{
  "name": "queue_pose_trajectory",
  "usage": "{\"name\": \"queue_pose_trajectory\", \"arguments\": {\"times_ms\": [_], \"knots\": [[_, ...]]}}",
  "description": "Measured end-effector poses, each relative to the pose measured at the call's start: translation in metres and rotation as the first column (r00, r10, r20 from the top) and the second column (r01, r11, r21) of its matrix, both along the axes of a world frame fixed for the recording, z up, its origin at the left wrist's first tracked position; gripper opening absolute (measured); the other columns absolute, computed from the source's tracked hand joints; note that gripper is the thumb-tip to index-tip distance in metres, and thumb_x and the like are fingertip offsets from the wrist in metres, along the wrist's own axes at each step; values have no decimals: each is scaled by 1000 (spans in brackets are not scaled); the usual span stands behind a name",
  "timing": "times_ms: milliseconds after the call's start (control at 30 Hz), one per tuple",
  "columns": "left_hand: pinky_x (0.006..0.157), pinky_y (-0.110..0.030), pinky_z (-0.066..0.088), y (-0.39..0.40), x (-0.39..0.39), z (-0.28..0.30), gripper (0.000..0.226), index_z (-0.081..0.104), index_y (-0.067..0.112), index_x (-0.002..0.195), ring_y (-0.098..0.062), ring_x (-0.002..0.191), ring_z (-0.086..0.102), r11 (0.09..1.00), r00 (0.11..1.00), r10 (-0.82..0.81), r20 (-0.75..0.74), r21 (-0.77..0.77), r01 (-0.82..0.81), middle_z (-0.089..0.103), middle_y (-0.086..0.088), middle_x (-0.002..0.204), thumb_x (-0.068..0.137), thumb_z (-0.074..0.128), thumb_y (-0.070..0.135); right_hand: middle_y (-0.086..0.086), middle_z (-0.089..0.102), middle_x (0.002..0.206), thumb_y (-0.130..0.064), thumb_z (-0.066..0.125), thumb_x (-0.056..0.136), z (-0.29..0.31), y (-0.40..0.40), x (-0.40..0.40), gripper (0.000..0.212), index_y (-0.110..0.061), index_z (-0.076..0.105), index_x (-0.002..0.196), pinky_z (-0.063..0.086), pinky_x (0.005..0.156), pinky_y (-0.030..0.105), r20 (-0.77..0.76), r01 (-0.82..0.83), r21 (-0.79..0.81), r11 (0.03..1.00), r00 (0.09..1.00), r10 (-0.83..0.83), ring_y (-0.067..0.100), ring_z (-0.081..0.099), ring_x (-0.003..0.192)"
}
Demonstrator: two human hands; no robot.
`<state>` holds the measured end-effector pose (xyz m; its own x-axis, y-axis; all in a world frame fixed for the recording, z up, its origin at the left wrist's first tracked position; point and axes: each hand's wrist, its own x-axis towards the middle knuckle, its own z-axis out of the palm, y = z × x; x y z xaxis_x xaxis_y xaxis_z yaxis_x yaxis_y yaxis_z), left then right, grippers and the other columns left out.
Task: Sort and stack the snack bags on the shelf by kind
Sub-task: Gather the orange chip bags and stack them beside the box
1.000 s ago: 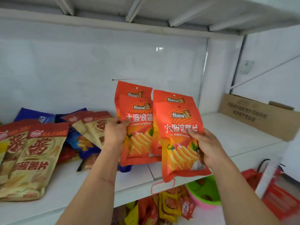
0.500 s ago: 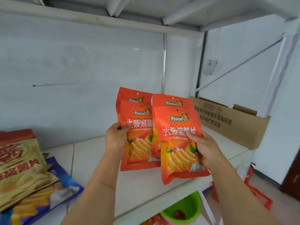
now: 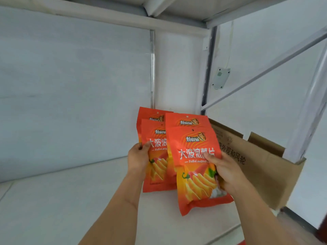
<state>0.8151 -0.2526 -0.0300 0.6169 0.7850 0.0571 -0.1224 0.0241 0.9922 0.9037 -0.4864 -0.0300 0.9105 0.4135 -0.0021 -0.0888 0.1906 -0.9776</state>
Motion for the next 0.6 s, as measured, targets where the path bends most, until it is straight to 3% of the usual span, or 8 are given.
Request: {"name": "queue_pose_trajectory", "arguments": {"times_ms": [167,333,400,500,600], "knots": [[67,-31,58,-27,55,-5,30,70,6,97,-21,75,70,991,997,74,10,-114,-73,75,-9,90,102,54,32,14,77,103,-28,79,81,-8,-18,57,33,-16,72,111,54,93,57,11,-119,-110,987,993,121,36,75,94],[89,-47,58,-34,104,-24,39,71,15,102,-29,92,72,974,997,72,-18,-215,-74,75,-11,100,94,53,48,13,78,98,-22,75,85,-21,-20,81,26,-12,72,109,59,85,46,15,-180,-143,973,983,183,34,75,88],[91,-54,56,-28,118,-36,50,71,15,99,-34,94,73,956,998,42,-43,-290,-53,76,-15,103,84,55,60,14,78,98,-20,75,85,-25,-16,84,28,-10,71,110,60,70,35,3,-177,-161,971,984,180,30,76,81],[90,-58,56,-50,110,-15,56,72,14,104,-38,95,74,897,999,-38,-14,-441,28,77,-17,98,92,52,64,20,76,99,-11,74,86,-31,-8,92,24,-4,69,108,50,43,20,-13,-125,-178,976,992,124,18,72,57],[85,-50,59,-54,111,-11,72,71,19,113,-35,97,74,878,985,-159,61,-448,169,77,-15,103,93,30,74,18,77,96,-12,76,85,-34,2,98,25,-3,70,108,55,53,26,4,-95,-217,972,995,98,28,74,72]]}}
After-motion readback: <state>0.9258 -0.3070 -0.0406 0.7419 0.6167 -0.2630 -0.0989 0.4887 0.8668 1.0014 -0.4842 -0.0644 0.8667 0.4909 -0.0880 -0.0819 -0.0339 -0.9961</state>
